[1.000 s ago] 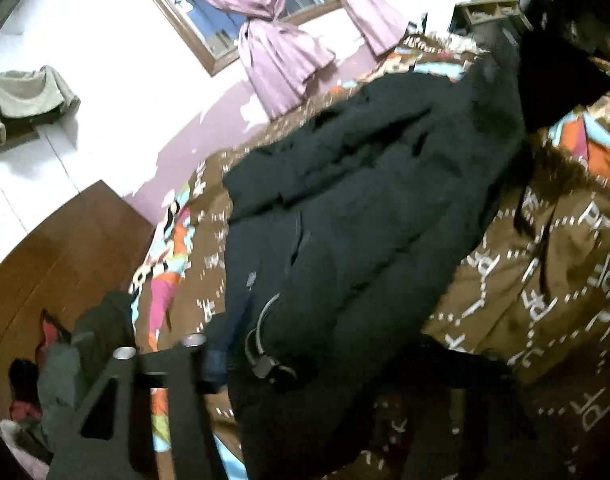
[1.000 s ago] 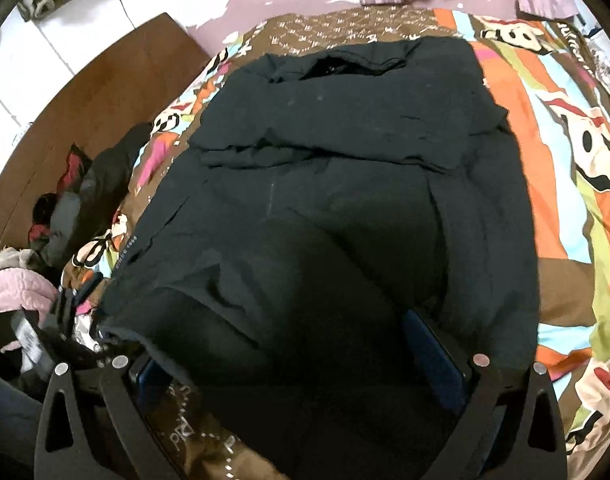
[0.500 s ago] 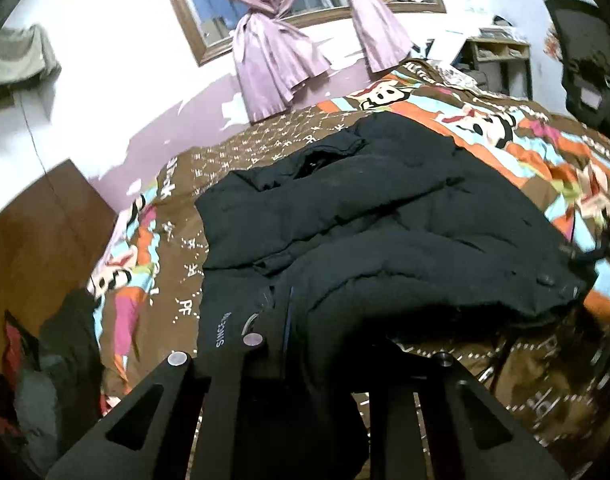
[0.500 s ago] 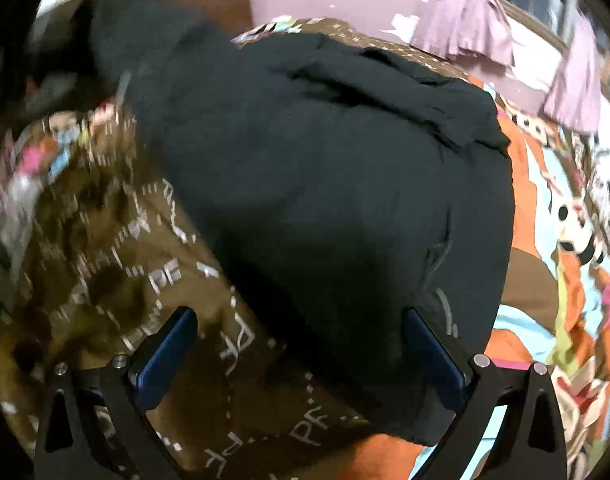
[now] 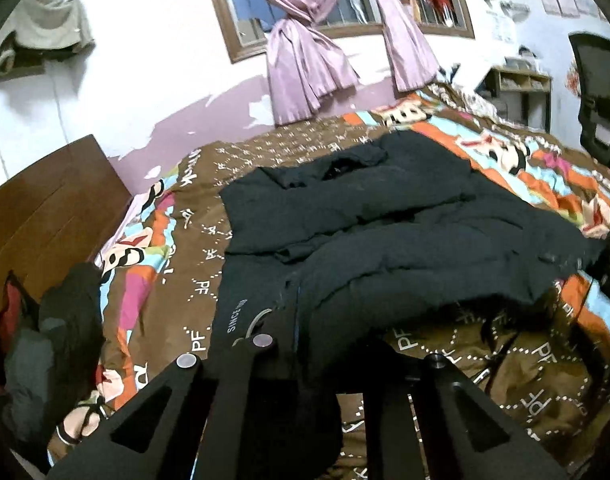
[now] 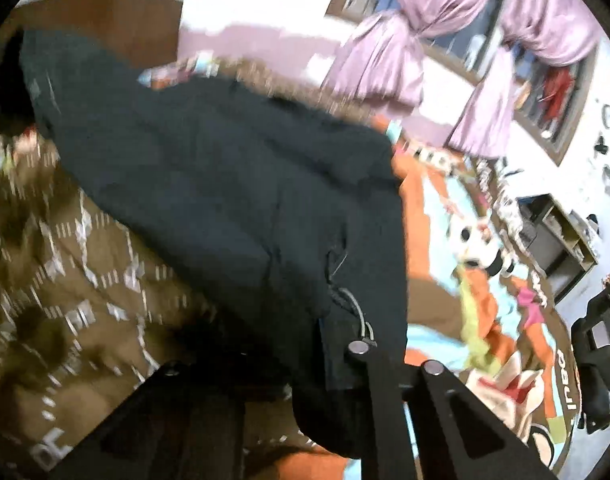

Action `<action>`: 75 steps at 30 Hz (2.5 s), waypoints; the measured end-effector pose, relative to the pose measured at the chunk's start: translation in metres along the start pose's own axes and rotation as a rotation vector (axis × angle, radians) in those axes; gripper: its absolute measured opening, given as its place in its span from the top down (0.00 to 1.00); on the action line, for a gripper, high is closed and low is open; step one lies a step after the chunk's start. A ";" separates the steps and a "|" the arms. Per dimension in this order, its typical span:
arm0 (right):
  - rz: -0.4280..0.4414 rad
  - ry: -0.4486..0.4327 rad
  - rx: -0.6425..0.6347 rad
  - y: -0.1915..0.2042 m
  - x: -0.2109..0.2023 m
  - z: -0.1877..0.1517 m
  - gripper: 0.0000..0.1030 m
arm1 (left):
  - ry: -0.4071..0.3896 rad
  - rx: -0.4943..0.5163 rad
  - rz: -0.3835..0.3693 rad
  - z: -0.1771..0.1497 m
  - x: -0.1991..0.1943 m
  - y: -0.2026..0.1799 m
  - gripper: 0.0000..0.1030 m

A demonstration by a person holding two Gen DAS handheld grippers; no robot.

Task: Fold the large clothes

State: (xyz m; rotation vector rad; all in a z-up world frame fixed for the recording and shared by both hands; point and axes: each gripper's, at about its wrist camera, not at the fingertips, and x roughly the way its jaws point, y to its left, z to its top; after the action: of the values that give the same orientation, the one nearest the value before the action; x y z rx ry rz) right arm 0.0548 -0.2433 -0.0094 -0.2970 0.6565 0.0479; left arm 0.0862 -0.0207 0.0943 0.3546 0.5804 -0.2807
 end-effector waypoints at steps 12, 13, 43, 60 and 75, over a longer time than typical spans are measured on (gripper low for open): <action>0.108 -0.247 0.104 -0.030 -0.145 0.070 0.92 | -0.111 -0.058 -0.074 0.031 -0.104 0.042 0.94; 0.116 -0.255 0.103 -0.030 -0.153 0.072 0.92 | -0.108 -0.052 -0.081 0.033 -0.109 0.043 0.94; 0.050 -0.124 0.151 -0.086 0.091 0.236 0.92 | 0.060 -0.026 -0.027 0.149 0.144 0.113 0.94; 0.054 -0.022 0.186 -0.081 0.202 0.230 0.91 | 0.134 -0.006 0.023 0.131 0.250 0.111 0.90; 0.083 -0.130 0.224 -0.088 0.193 0.229 0.24 | 0.021 -0.058 -0.026 0.131 0.226 0.113 0.15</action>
State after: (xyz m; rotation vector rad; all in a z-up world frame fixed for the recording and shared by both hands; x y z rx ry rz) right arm 0.3555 -0.2710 0.0682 -0.0497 0.5387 0.0715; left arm 0.3707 -0.0071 0.0941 0.2948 0.6132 -0.2846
